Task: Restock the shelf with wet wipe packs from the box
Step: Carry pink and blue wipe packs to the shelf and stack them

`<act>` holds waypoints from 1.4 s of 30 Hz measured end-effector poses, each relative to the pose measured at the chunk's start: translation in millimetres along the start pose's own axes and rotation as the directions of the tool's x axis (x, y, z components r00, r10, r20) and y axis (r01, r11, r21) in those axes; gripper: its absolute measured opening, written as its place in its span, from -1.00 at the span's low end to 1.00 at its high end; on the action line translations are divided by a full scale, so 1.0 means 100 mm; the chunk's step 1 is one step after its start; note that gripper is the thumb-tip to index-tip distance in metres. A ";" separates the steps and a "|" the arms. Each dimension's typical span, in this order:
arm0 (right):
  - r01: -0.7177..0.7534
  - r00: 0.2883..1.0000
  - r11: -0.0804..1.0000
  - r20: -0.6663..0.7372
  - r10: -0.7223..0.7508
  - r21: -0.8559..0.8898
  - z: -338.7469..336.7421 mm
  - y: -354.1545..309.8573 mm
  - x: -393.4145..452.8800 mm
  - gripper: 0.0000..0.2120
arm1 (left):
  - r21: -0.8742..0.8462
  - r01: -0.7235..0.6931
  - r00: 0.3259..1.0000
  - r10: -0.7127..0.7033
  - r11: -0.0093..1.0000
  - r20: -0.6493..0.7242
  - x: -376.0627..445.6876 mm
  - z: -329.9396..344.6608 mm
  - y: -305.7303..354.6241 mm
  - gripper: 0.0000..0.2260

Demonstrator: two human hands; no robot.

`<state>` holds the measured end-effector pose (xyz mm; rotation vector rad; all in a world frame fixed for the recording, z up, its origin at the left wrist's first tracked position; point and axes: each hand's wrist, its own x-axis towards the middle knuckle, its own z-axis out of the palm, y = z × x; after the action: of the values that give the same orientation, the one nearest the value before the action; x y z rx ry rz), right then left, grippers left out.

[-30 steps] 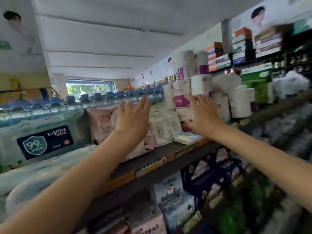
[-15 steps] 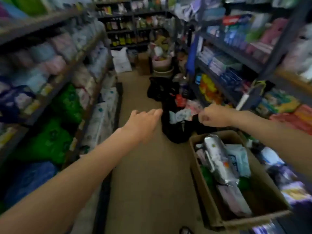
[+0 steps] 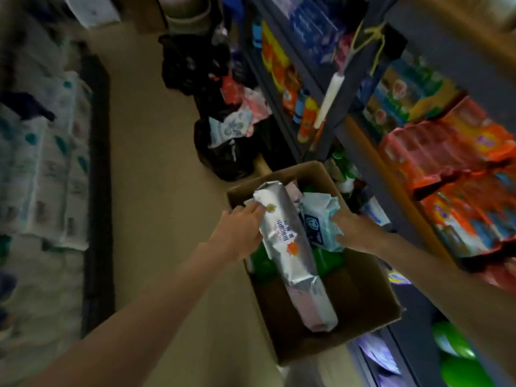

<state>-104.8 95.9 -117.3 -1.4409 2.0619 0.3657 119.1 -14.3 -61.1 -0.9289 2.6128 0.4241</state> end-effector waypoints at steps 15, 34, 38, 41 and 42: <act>-0.084 0.994 0.994 0.083 0.078 0.072 0.37 -0.03 1.39 -0.65 | -0.192 0.129 0.986 -0.105 0.973 0.127 0.84 0.90 0.23 -0.42; 0.644 0.482 0.740 -0.649 -0.589 -0.193 -2.39 -3.30 -1.43 -0.59 | -0.564 0.022 0.599 -0.462 0.826 -0.654 -1.92 -0.99 -1.46 0.12; 0.849 0.105 0.414 -0.661 -0.743 -0.329 -2.63 -4.48 -2.35 -0.55 | -0.545 0.078 0.320 -0.538 0.835 -0.779 -3.40 -1.38 -1.97 0.13; 0.876 -0.077 0.242 -0.618 -0.783 -0.416 -2.74 -5.22 -3.02 -0.56 | -0.485 0.197 0.239 -0.522 0.852 -0.819 -4.49 -1.61 -2.05 0.03; 0.882 -0.115 0.205 -0.615 -0.780 -0.424 -2.77 -5.41 -3.18 -0.55 | -0.470 0.239 0.194 -0.516 0.850 -0.834 -4.81 -1.67 -2.06 0.04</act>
<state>383.8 -13.9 352.1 -2.7663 0.9464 -1.1374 569.5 33.1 249.7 -2.5513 3.0655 -0.0412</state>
